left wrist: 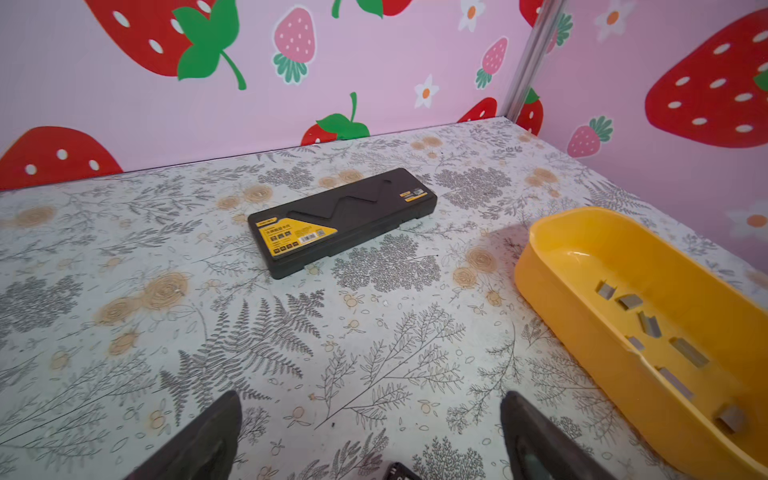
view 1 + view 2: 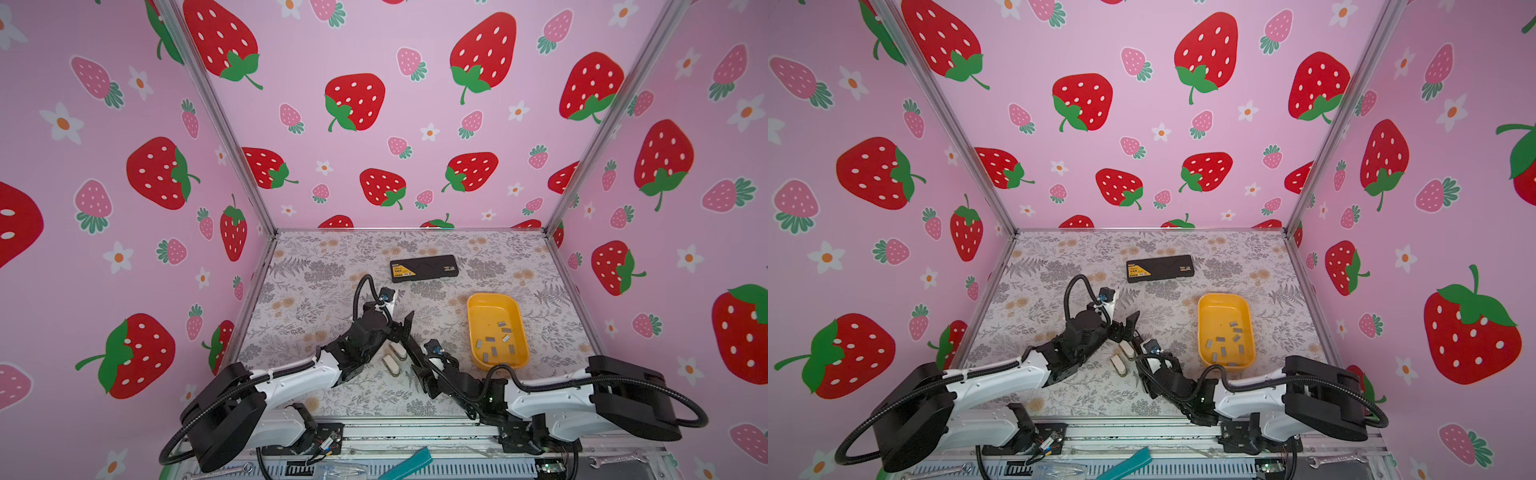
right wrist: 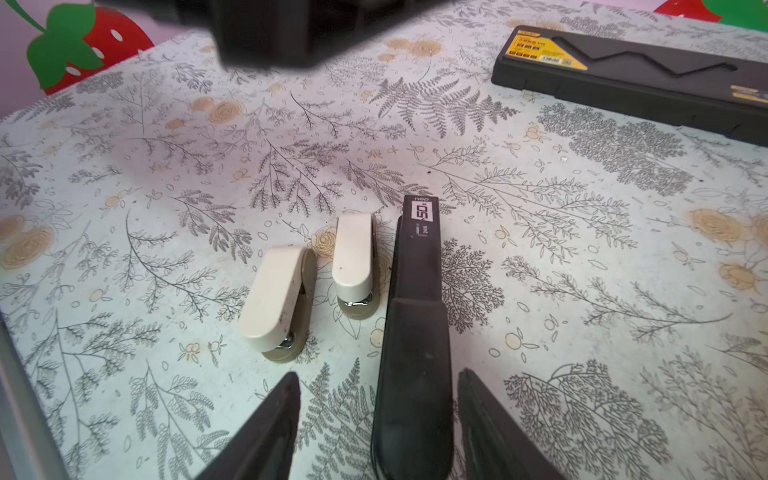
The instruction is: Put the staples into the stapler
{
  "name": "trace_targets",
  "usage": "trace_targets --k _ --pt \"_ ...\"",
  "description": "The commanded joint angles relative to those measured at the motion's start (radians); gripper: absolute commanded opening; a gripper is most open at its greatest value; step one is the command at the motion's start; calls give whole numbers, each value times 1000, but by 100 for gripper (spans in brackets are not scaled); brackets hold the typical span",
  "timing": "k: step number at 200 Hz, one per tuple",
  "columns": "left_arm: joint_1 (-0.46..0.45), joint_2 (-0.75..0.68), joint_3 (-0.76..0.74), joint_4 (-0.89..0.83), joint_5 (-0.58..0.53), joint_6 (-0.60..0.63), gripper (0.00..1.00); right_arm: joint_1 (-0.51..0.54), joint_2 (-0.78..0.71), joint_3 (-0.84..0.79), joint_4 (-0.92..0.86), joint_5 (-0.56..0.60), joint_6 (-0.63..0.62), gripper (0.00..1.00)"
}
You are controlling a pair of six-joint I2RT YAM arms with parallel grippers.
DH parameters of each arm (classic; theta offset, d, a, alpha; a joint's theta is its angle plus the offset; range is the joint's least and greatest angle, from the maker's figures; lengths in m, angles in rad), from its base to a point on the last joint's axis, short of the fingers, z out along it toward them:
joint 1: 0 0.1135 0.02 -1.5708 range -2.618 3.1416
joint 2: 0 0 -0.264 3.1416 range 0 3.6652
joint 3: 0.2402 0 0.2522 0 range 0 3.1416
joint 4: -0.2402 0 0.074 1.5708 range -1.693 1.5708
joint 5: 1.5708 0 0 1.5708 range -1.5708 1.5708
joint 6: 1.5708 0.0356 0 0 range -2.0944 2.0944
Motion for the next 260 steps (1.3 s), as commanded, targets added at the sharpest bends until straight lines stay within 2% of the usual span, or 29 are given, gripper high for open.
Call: trace_targets --k 1,5,13,28,52,91,118,152,171,180,196,212,229,234,250,260 --pt "33 -75 -7 -158 -50 -77 100 -5 66 42 -40 -3 15 58" --pt "43 -93 -10 -177 -56 -89 99 -40 79 50 -43 -5 18 56" --pt "66 -128 -17 -218 -61 -117 99 -51 100 62 -51 -2 21 53" --pt "125 -192 -22 -302 -63 -174 99 -66 129 83 -60 7 25 41" --pt "232 -292 -39 -388 -20 -221 99 -96 163 114 -85 23 30 33" --pt "366 -378 -43 -462 51 -260 99 -138 201 161 -147 52 51 27" --pt "451 -374 11 -530 49 -306 99 -143 199 177 -182 79 98 26" --pt "560 -345 48 -539 58 -383 99 -143 228 218 -304 172 220 26" --pt "612 -311 48 -491 98 -353 99 -142 235 232 -362 191 271 26" --pt "627 -287 55 -477 89 -303 99 -142 230 230 -366 188 281 32" --pt "636 -242 63 -460 9 -210 99 -139 193 216 -343 156 265 53" --pt "642 -206 63 -453 -146 -134 99 -132 113 209 -331 126 223 75" --pt "651 -185 15 -373 -296 -67 99 -131 5 236 -391 126 185 97" --pt "655 -179 -4 -333 -317 -47 99 -131 -28 252 -418 133 173 100" --pt "662 -148 -64 -208 -362 13 99 -137 -137 297 -484 185 136 99" --pt "664 -129 -84 -159 -326 41 99 -156 -206 311 -485 218 91 99"
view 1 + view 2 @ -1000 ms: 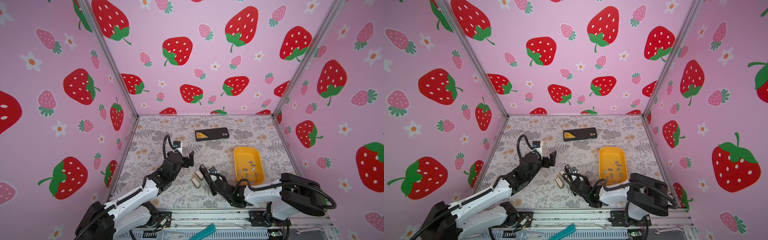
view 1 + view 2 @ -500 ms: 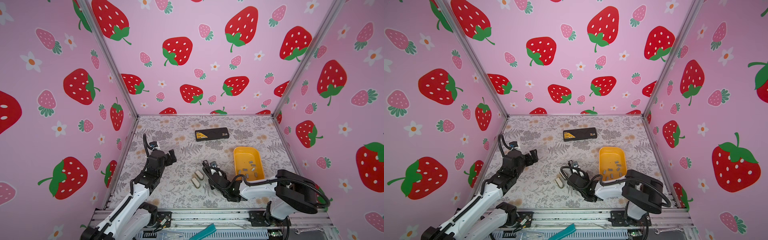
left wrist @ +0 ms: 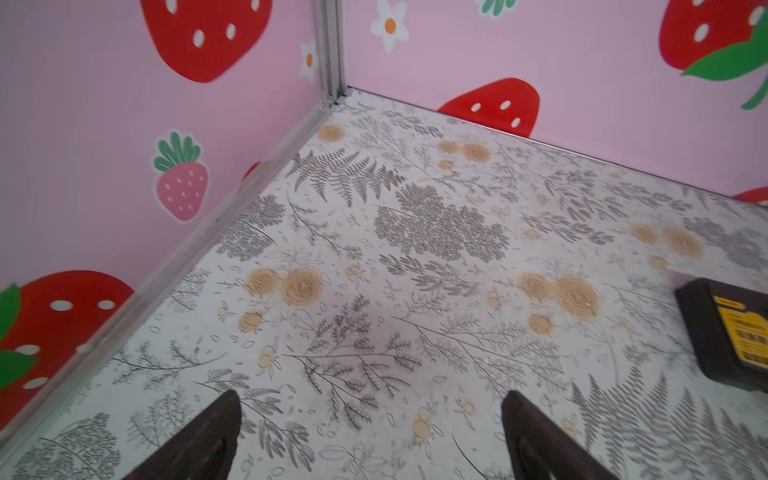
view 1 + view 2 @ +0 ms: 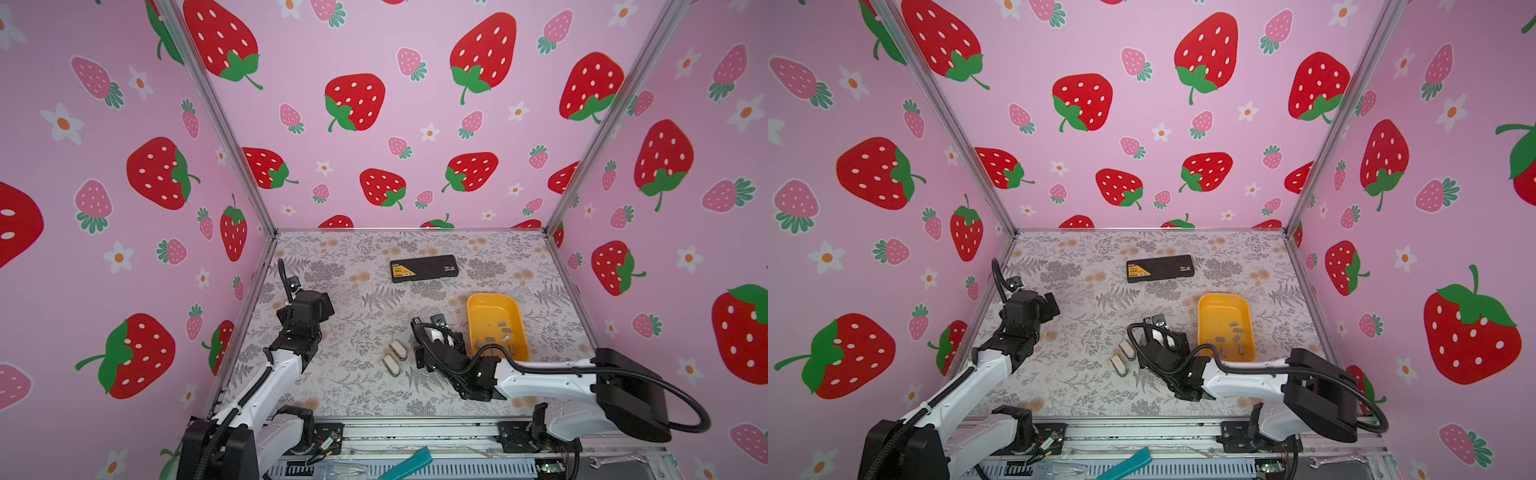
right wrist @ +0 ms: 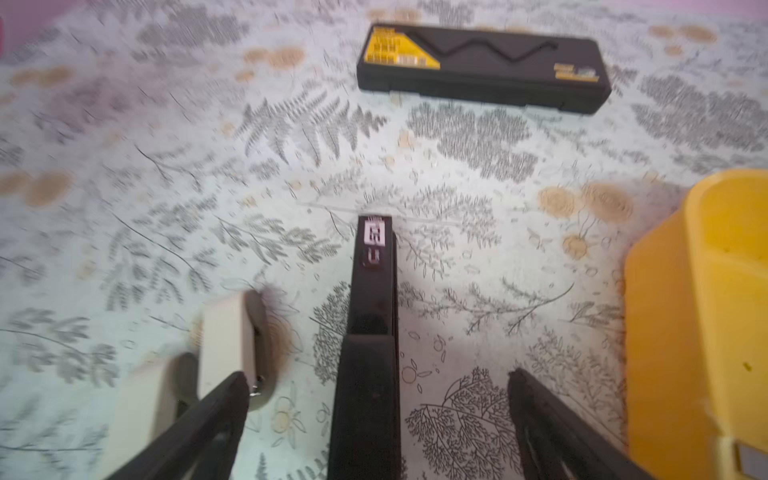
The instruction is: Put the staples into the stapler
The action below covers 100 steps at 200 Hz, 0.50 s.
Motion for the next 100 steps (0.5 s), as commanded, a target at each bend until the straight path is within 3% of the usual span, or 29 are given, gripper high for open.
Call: trace_targets --k 1,17,32,44,69,77,85,92,100 --pt "11 41 -61 179 -105 123 99 -22 -141 62 -71 87 -81 99" --pt "10 74 -88 247 -24 140 99 -108 -240 69 -54 110 -167 99" --pt "10 114 -111 315 14 150 99 -247 -316 49 14 41 -293 99" --pt "11 144 -126 365 25 158 99 -362 -362 29 56 71 -366 99" --pt "11 170 -141 424 36 169 99 -606 -396 -150 385 132 -621 99" --pt "11 168 -155 452 41 174 99 -678 -396 -184 389 118 -570 99" --pt "11 167 -171 493 42 179 99 -756 -395 -211 397 14 -516 99" --pt "14 172 -184 532 46 191 99 -800 -387 -245 441 -64 -502 99" --pt "18 192 -192 586 48 204 99 -833 -365 -286 514 -75 -511 99"
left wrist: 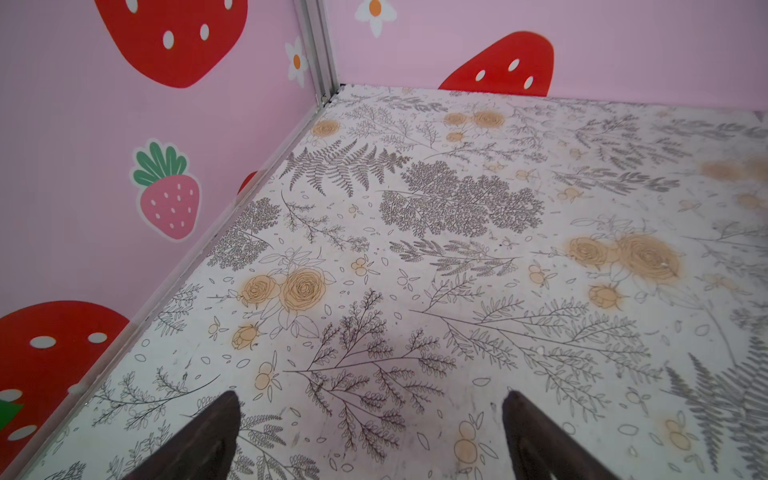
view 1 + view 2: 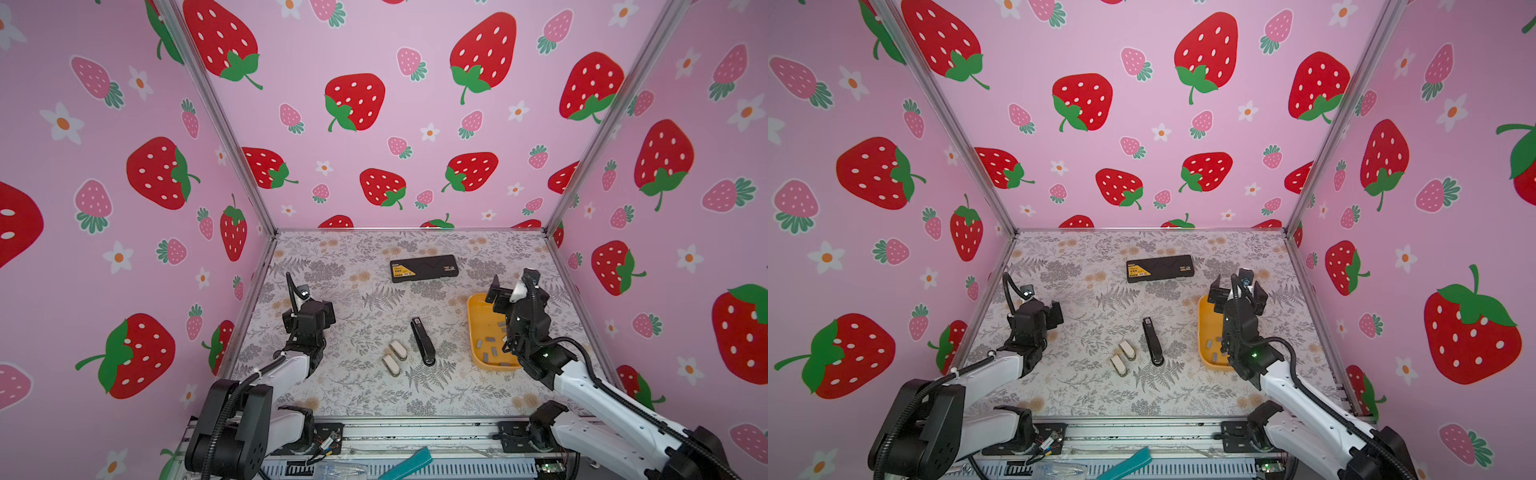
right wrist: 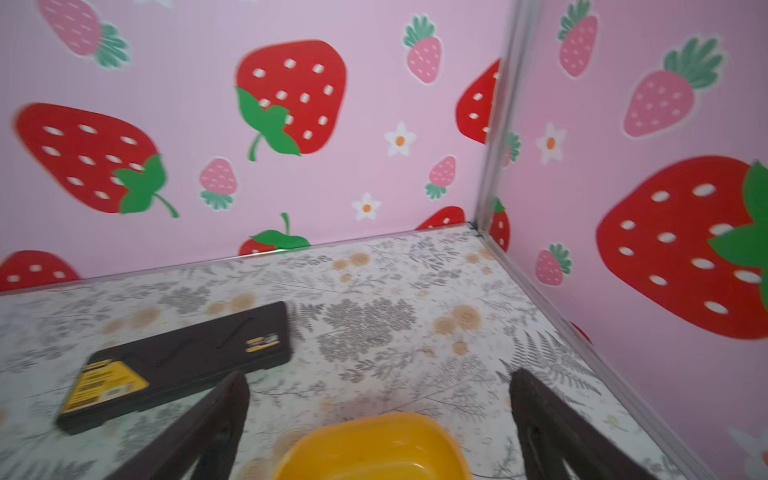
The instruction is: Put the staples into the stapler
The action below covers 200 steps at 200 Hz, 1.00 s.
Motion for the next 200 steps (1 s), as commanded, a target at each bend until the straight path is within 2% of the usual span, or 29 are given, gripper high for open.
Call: trace_targets --k 1,17,28,46,56,76,88,102,115,145,161,172,184,200 --pt "12 22 -28 186 11 46 99 -110 34 -97 217 -110 -63 99" --pt "18 74 -19 258 3 64 99 -146 148 -165 417 13 -161 99" --pt "33 112 -31 316 23 56 99 -171 233 -179 492 52 -191 99" --pt "97 213 -46 458 154 34 99 -184 361 -210 663 1 -274 99" --pt "116 239 -30 454 269 52 99 -188 434 -213 736 -16 -319 99" --pt "118 271 -8 438 421 120 95 -200 551 -215 887 -42 -396 99" --pt "116 303 13 428 463 133 99 -213 561 -197 854 -146 -399 99" --pt "117 302 82 291 452 132 99 -246 587 -211 904 -316 -396 99" --pt "120 317 117 246 394 103 99 -254 599 -210 912 -275 -373 99" --pt "128 317 122 243 405 95 99 -313 587 -245 947 -373 -324 99" --pt "128 317 121 243 407 95 99 -381 622 -242 957 -472 -269 99" --pt "128 316 121 240 407 96 99 -393 669 -225 987 -493 -264 99" --pt "127 316 122 240 408 95 99 -394 644 -202 893 -513 -268 99" --pt "128 316 122 240 407 95 99 -394 658 -213 941 -508 -267 99"
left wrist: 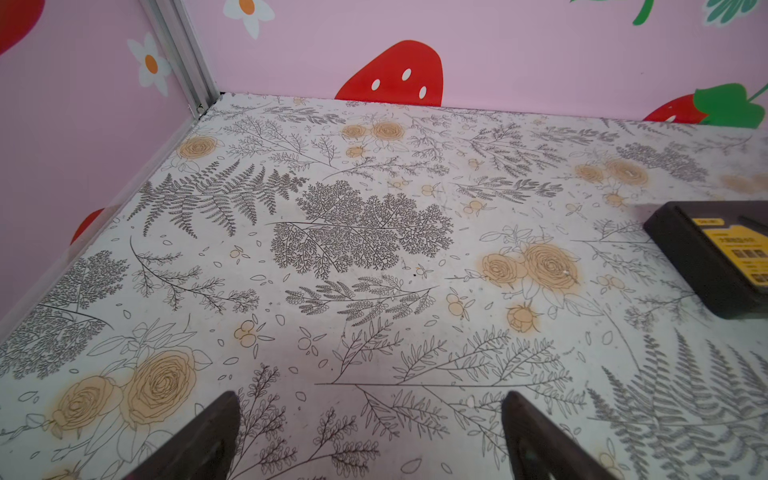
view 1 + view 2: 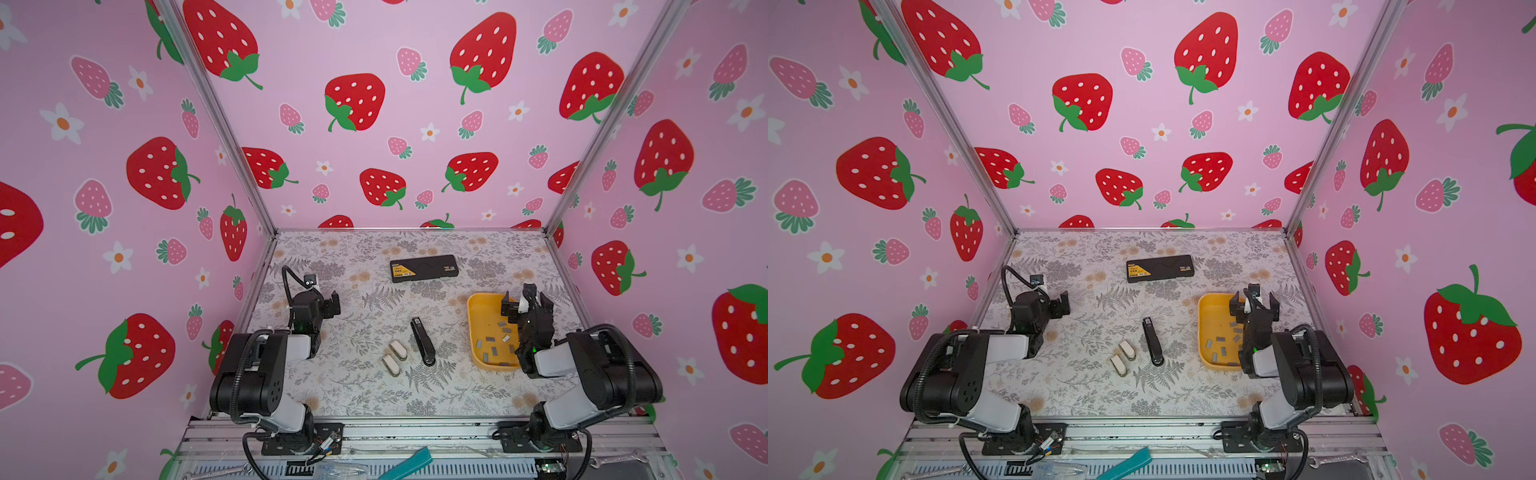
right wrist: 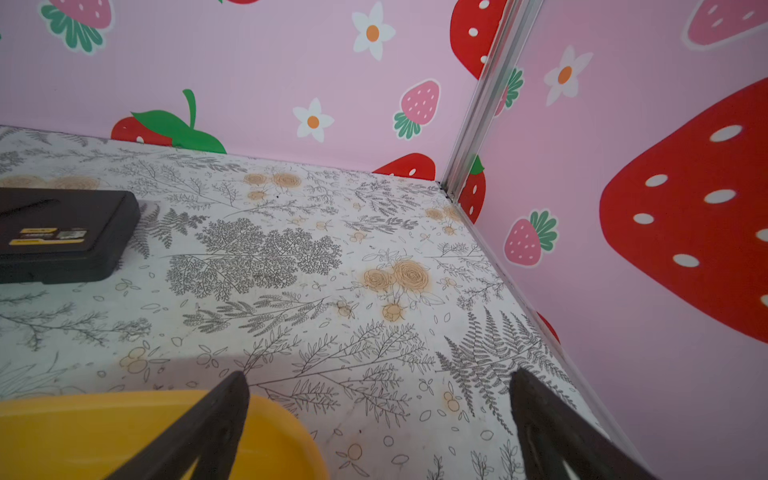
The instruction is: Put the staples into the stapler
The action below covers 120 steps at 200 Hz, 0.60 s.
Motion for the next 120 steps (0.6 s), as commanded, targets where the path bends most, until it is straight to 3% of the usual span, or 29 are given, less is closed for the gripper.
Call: trace_targets --k 1,120 --pt "6 2 20 -9 14 3 99 -4 5 13 37 -67 20 99" --pt "6 2 20 -8 14 3 99 -9 3 29 -1 -77 24 99"
